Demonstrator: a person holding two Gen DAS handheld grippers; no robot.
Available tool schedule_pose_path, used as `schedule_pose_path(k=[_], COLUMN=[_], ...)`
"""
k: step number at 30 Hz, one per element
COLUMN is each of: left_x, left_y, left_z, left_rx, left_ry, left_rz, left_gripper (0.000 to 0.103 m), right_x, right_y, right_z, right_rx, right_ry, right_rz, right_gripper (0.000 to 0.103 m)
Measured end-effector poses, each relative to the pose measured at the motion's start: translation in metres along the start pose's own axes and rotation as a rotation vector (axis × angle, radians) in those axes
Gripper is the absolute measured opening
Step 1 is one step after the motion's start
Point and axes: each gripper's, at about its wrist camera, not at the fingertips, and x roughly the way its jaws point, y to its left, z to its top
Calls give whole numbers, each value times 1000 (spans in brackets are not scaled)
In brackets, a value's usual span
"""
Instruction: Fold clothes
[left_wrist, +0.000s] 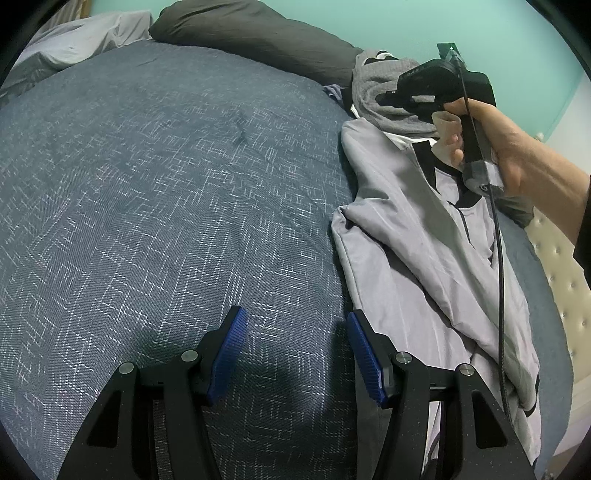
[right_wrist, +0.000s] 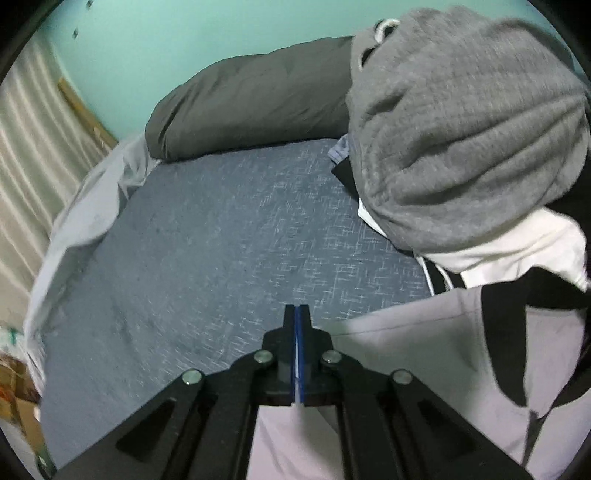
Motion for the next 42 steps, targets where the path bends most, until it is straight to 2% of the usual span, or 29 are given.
schedule_pose_path(k=[2, 10, 13, 16, 18, 20, 22, 23, 24, 26, 27, 30, 37, 39, 42], left_x=[1, -3, -5, -7, -9, -10, -11, -12, -13, -13, -15, -8, -7, -9, -10], left_y=[0, -1, -3, -5, -7, -9, -11, -12, -13, -15, -16, -12, -13, -14, -14], left_z=[2, 2, 1, 0, -1, -2, -3, -3, -3, -3, -5, 2, 2, 0, 1], left_rx=[2, 14, 15, 13, 12, 12, 11, 11, 11, 12, 13, 15, 10, 8, 10], left_ry=[2, 6, 6, 6, 6, 6, 6, 6, 6, 5, 5, 5, 4, 2, 4], left_rz=[1, -4, -7, -10, -12, -12, -13, -13, -13, -13, -13, -14, -10, -9, -10], left_gripper=[61, 61, 61, 61, 61, 61, 61, 61, 61, 61, 61, 61, 61, 61, 61], right_x=[5, 35, 46, 52, 53, 54, 55, 56, 56, 52, 50, 39, 13, 4, -1], right_y=[-1, 20, 20, 20, 21, 20, 21, 21, 21, 20, 19, 11, -13, -9, -7], right_z=[0, -10, -14, -16, -16, -16, -18, -19, -19, -18, -18, -12, 2, 6, 7], right_rx=[-1, -85, -77, -73, -82, -89, -102, -103, -102, -92, -86, -32, 158, 120, 79], right_ry=[38, 131, 161, 172, 174, 182, 186, 188, 190, 169, 158, 102, -36, -63, -24], right_rz=[11, -91, -134, -172, -191, -198, -199, -194, -188, -159, -144, -81, 158, 170, 121], right_gripper=[1, 6, 12, 23, 35, 38, 38, 33, 16, 6, 4, 3, 1, 1, 1])
